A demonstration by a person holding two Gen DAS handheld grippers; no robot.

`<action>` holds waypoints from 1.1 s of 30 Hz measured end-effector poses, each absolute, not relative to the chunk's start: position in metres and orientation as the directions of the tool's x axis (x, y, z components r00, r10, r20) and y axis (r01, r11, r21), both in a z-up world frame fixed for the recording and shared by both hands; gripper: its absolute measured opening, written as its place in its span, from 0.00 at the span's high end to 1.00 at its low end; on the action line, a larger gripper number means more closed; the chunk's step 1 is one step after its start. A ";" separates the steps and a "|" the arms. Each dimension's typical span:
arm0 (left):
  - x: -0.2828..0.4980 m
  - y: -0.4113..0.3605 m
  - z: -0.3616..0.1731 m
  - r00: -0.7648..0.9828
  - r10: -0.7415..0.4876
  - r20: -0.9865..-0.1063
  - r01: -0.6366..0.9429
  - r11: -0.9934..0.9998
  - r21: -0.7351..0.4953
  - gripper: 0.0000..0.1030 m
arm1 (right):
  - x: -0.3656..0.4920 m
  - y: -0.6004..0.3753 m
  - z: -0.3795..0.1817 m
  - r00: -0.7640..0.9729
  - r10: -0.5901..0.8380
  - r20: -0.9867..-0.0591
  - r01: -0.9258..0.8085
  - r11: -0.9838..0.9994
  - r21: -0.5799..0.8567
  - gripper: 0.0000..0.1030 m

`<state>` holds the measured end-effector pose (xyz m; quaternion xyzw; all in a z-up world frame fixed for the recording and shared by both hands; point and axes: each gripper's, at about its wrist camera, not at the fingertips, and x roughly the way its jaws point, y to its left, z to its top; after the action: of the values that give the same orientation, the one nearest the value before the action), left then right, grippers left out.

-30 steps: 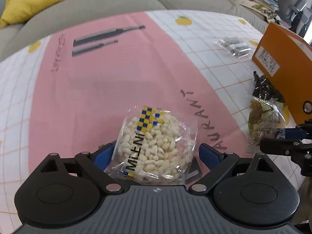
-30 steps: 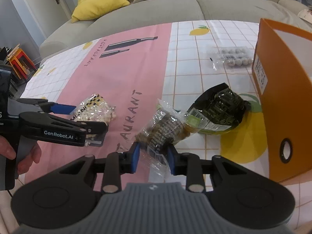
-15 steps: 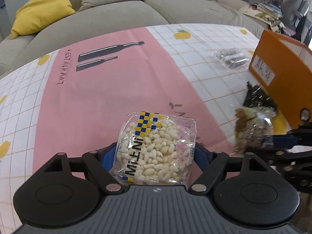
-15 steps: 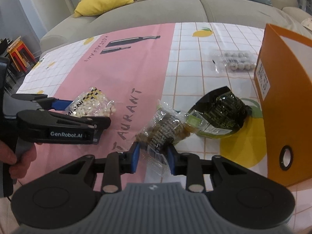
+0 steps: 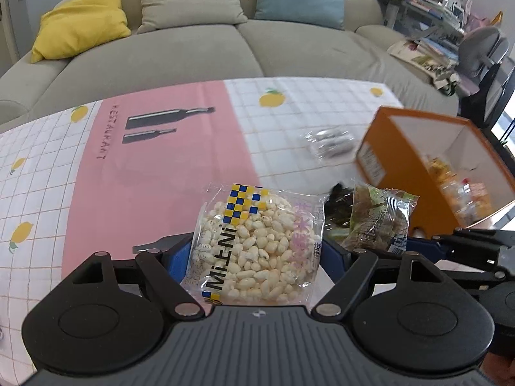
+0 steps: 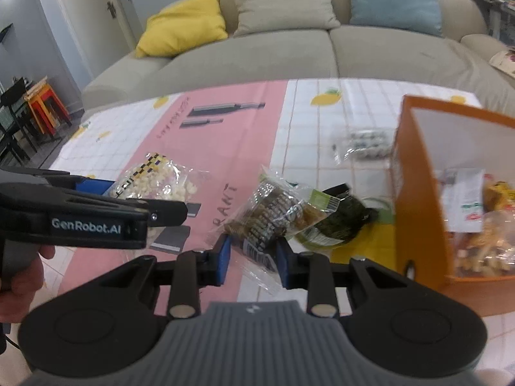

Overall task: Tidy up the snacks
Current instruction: 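Carry the peanut bag and brown snack bag over the orange box with both tools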

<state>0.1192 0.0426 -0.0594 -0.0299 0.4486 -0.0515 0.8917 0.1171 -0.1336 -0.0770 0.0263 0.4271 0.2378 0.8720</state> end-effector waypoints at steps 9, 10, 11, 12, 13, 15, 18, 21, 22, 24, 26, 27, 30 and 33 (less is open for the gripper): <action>0.107 0.004 -0.023 0.605 -0.229 -0.763 0.117 0.973 -0.200 0.10 | 0.089 -0.187 -0.034 0.632 0.398 -0.665 -0.334 0.914 0.229 0.72; 0.107 -0.002 -0.020 0.604 -0.241 -0.759 0.129 0.970 -0.206 0.10 | 0.086 -0.193 -0.030 0.641 0.390 -0.661 -0.326 0.918 0.226 0.72; 0.107 -0.008 -0.017 0.603 -0.253 -0.757 0.143 0.967 -0.209 0.10 | 0.085 -0.199 -0.028 0.647 0.384 -0.659 -0.318 0.921 0.224 0.72; 0.107 -0.014 -0.014 0.601 -0.260 -0.756 0.157 0.966 -0.208 0.10 | 0.083 -0.206 -0.025 0.654 0.377 -0.656 -0.308 0.924 0.225 0.72; 0.109 -0.021 -0.011 0.600 -0.266 -0.755 0.172 0.964 -0.203 0.10 | 0.081 -0.212 -0.023 0.658 0.373 -0.654 -0.301 0.927 0.225 0.72; 0.111 -0.035 -0.004 0.599 -0.287 -0.747 0.207 0.957 -0.201 0.10 | 0.078 -0.226 -0.017 0.668 0.357 -0.653 -0.287 0.933 0.216 0.72; 0.116 -0.058 0.004 0.592 -0.322 -0.738 0.255 0.944 -0.208 0.10 | 0.079 -0.246 -0.008 0.678 0.325 -0.659 -0.269 0.944 0.188 0.72; 0.123 -0.081 0.011 0.583 -0.349 -0.734 0.294 0.932 -0.210 0.10 | 0.080 -0.266 0.000 0.688 0.301 -0.661 -0.259 0.952 0.165 0.72; 0.126 -0.088 0.012 0.579 -0.357 -0.733 0.307 0.928 -0.210 0.10 | 0.081 -0.272 0.003 0.690 0.296 -0.661 -0.256 0.953 0.160 0.72; 0.132 -0.101 0.014 0.568 -0.373 -0.733 0.333 0.919 -0.209 0.10 | 0.084 -0.286 0.010 0.691 0.290 -0.661 -0.251 0.955 0.157 0.72; 0.139 -0.114 0.014 0.553 -0.386 -0.738 0.355 0.911 -0.210 0.10 | 0.089 -0.298 0.014 0.690 0.280 -0.668 -0.246 0.958 0.147 0.72; 0.142 -0.120 0.014 0.544 -0.394 -0.740 0.365 0.906 -0.214 0.10 | 0.094 -0.303 0.016 0.687 0.270 -0.675 -0.242 0.961 0.138 0.72; 0.154 -0.137 0.011 0.514 -0.420 -0.748 0.386 0.892 -0.235 0.10 | 0.104 -0.317 0.018 0.676 0.239 -0.697 -0.231 0.967 0.107 0.72; 0.169 -0.152 0.008 0.489 -0.433 -0.757 0.403 0.882 -0.244 0.10 | 0.117 -0.332 0.015 0.661 0.201 -0.723 -0.225 0.972 0.064 0.72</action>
<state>0.1694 -0.1524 0.0076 -0.0171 0.4434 -0.2423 0.8628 0.1173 -0.3324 0.0152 -0.0155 0.3949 0.1168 0.9112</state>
